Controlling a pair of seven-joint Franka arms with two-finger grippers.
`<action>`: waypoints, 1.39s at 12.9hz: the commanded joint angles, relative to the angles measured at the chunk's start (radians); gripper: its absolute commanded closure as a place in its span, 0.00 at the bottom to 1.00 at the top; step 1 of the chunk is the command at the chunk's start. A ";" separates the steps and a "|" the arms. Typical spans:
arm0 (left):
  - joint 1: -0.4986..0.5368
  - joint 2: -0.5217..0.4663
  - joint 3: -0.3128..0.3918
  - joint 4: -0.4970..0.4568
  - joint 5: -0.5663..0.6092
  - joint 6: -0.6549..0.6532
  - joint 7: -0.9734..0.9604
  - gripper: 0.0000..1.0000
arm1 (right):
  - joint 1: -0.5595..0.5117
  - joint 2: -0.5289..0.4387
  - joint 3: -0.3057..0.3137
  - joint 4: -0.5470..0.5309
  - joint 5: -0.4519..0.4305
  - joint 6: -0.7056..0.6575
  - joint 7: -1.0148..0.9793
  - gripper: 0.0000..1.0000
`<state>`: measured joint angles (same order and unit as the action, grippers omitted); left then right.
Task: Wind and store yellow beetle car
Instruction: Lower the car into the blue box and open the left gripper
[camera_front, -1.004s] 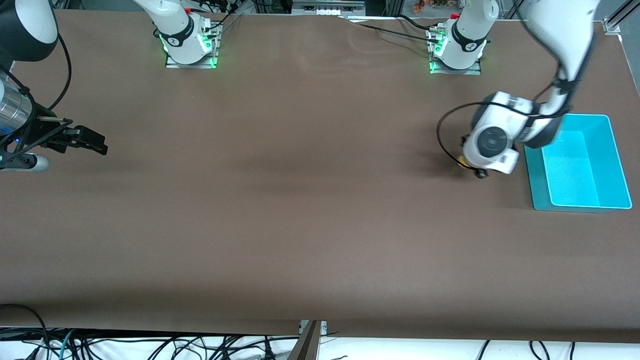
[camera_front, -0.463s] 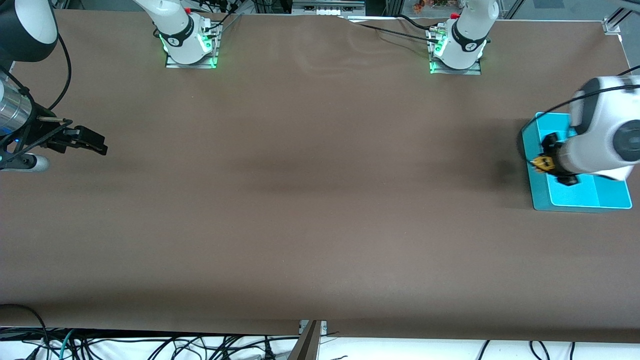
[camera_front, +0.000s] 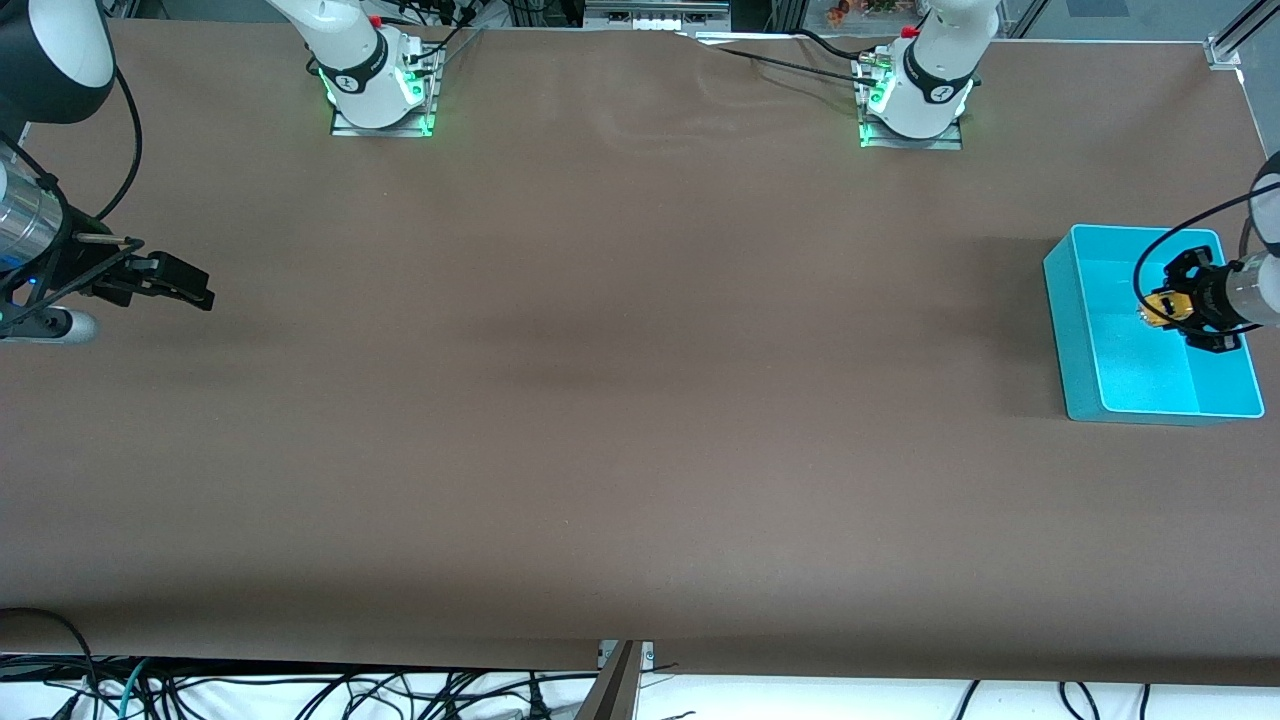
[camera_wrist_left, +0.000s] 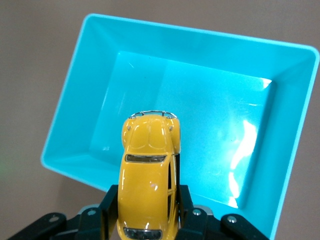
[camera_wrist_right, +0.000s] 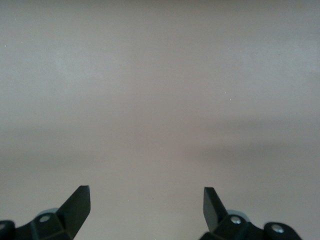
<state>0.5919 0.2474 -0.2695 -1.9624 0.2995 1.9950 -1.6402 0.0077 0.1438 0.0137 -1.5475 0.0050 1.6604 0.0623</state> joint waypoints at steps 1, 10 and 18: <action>-0.160 -0.040 0.183 -0.183 -0.016 0.218 0.022 1.00 | 0.006 0.006 -0.008 0.024 0.015 -0.021 0.008 0.00; -0.122 0.006 0.294 -0.389 0.297 0.536 0.034 1.00 | 0.006 0.008 -0.006 0.024 0.015 -0.021 0.008 0.00; -0.096 -0.002 0.352 -0.536 0.537 0.614 0.045 0.30 | 0.006 0.008 -0.008 0.024 0.012 -0.021 0.005 0.00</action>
<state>0.4978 0.2677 0.0794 -2.4789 0.8075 2.5982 -1.6117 0.0078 0.1452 0.0135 -1.5454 0.0050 1.6602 0.0623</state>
